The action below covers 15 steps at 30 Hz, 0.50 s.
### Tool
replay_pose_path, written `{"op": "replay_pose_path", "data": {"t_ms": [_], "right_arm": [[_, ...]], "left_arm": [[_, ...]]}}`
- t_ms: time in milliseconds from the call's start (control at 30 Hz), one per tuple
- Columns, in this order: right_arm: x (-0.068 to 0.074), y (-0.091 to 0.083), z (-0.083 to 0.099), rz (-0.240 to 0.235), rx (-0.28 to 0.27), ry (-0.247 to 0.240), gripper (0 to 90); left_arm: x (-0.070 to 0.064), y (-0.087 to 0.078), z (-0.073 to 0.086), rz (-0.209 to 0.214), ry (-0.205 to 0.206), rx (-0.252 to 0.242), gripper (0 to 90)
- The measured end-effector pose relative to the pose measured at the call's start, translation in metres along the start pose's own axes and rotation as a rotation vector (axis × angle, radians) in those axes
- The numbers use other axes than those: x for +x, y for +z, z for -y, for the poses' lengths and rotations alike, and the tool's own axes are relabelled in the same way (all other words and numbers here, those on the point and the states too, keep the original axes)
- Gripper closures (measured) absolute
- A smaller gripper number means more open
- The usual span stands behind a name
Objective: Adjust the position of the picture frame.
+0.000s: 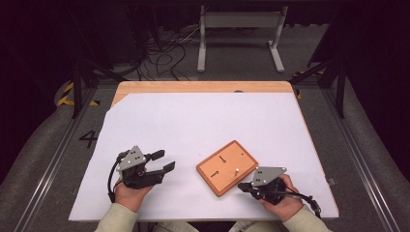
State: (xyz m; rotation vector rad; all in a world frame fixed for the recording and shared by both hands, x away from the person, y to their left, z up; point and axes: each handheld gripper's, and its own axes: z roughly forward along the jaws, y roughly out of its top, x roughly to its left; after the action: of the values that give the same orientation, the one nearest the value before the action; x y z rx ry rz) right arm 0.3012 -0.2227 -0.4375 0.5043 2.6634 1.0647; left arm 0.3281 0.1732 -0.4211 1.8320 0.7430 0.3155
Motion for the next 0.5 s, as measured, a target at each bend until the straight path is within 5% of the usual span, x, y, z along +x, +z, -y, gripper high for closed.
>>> {"op": "replay_pose_path", "data": {"t_ms": [500], "right_arm": [[0.014, 0.025, -0.013, -0.050, 0.054, -0.082, 90.0]], "left_arm": [[0.000, 0.000, 0.000, 0.003, 0.001, 0.005, 39.4]]}}
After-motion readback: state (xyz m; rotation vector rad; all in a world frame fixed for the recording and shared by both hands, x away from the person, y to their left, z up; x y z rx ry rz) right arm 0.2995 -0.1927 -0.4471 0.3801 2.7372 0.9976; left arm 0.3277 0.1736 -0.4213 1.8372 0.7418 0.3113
